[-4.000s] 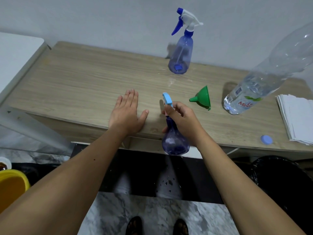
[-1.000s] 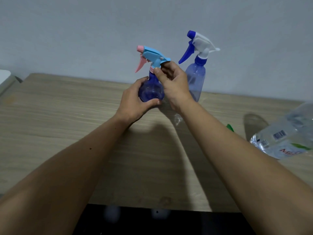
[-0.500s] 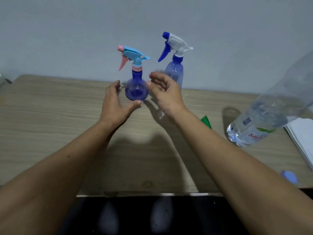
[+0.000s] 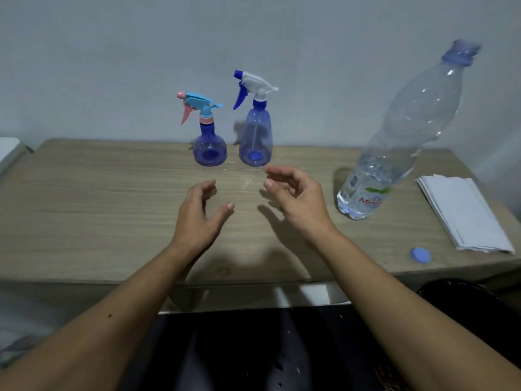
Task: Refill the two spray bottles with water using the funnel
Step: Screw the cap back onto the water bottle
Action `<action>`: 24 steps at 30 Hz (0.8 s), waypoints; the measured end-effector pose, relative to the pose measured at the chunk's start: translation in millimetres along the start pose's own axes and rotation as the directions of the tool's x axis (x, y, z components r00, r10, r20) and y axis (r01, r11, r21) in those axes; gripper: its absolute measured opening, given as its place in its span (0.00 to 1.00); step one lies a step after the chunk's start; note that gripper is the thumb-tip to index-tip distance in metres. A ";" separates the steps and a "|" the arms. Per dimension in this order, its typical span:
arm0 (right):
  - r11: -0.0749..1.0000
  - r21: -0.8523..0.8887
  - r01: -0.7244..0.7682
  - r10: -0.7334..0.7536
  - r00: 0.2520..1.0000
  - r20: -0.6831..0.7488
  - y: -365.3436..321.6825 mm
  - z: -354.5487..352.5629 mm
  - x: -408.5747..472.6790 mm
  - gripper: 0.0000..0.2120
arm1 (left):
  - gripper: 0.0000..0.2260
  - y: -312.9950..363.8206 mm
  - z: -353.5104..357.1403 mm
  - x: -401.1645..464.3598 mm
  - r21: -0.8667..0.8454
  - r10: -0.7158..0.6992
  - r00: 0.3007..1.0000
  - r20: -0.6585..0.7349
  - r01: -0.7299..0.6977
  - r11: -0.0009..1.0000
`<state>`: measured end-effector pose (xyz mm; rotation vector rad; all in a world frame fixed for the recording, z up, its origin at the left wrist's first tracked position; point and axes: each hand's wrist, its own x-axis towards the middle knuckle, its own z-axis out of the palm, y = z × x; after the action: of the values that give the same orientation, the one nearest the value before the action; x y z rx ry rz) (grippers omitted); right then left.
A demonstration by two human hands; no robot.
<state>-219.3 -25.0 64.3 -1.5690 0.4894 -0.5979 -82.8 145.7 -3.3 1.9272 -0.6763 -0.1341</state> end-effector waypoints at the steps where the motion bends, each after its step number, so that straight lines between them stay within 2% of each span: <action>1: 1.000 -0.009 0.012 -0.012 1.000 -0.011 0.6 -10.8 -7.2 0.13 | 0.30 5.4 4.9 -5.9 -0.003 -0.003 1.000 0.012 0.003 1.000; 9: 0.997 -0.082 0.005 -0.019 0.985 -0.173 8.0 -114.7 -68.7 0.11 | 0.25 53.6 64.0 -45.7 -0.056 0.077 0.994 0.076 -0.073 0.996; 13: 0.983 -0.173 -0.068 0.006 0.942 -0.334 25.4 -173.3 -100.1 0.10 | 0.25 96.7 99.4 -54.1 -0.074 0.167 0.986 0.023 -0.165 0.984; 18: 0.925 -0.341 -0.167 -0.030 0.863 -0.505 53.4 -233.3 -129.7 0.14 | 0.36 155.3 129.2 -28.9 -0.130 0.220 0.974 0.055 -0.211 0.969; 24: 0.899 -0.394 -0.189 -0.052 0.849 -0.526 73.2 -255.6 -131.3 0.22 | 0.51 210.6 163.8 4.0 -0.196 0.266 0.960 0.085 -0.246 0.949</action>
<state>-480.2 -145.1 -9.6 -1.7885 1.1611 -0.9153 -225.6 -51.2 106.4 1.6477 -0.9495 -0.1353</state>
